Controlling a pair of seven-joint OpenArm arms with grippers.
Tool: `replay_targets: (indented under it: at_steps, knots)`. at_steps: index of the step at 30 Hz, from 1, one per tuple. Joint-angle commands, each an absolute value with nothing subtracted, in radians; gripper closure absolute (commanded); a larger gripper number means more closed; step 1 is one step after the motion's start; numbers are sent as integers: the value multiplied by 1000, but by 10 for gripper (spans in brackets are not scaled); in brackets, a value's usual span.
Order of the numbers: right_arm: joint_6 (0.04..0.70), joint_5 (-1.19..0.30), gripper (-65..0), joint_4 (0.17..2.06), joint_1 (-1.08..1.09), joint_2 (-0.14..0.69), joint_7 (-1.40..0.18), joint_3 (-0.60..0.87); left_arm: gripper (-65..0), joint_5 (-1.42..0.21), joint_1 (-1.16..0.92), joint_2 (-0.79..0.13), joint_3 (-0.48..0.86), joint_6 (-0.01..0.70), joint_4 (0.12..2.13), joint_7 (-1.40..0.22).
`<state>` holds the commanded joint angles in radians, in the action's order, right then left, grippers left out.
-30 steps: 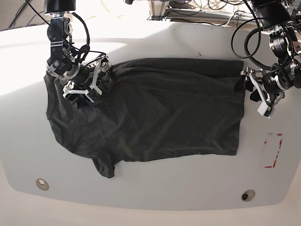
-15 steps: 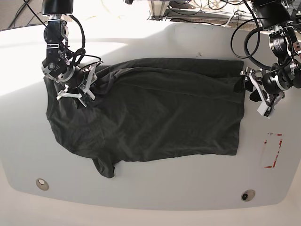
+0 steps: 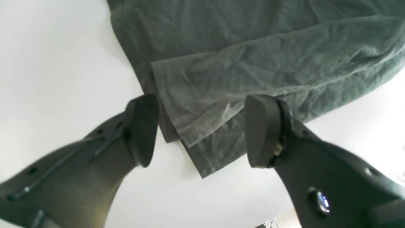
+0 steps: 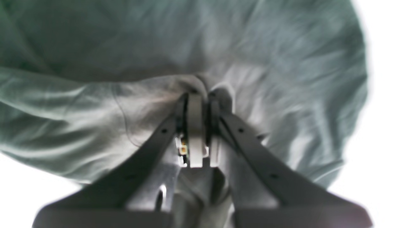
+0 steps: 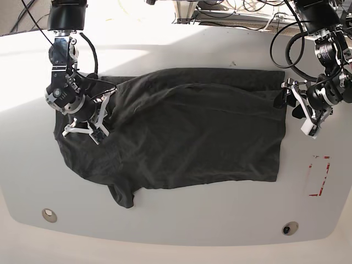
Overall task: Layout the t-shirt on the table in an organized manner, then fold the t-shirt properly
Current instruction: 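Move the right gripper onto the shirt body and pinch the fabric, then drag the pinched fabric back to the shirt edge with the right gripper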
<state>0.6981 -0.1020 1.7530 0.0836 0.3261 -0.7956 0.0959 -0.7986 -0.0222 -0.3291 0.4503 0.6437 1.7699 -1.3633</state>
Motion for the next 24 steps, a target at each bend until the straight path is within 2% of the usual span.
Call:
replay_targets:
  at_steps: [4,6,15,17,19,24]
  knots:
    - [698,-101,-40,1753,133,332,-819,30,-397,-799,-22,-329,450,644,1770,-1363]
    - [698,-99,-94,1753,154,332,-832,1,-397,-799,-22,-329,450,644,1770,-1363]
    - [698,-99,-577,1762,186,332,-849,-93,-397,-799,-22,-329,450,644,1770,-1363]
    - [698,-99,-631,1762,185,332,-849,-90,-397,-799,-22,-329,450,644,1770,-1363]
    - [698,-97,-650,1765,180,334,-849,-84,-397,-799,-22,-329,450,644,1770,-1363]
    - [698,-99,-637,1822,120,360,-849,1,-397,-799,-21,-329,450,644,1770,-1363]
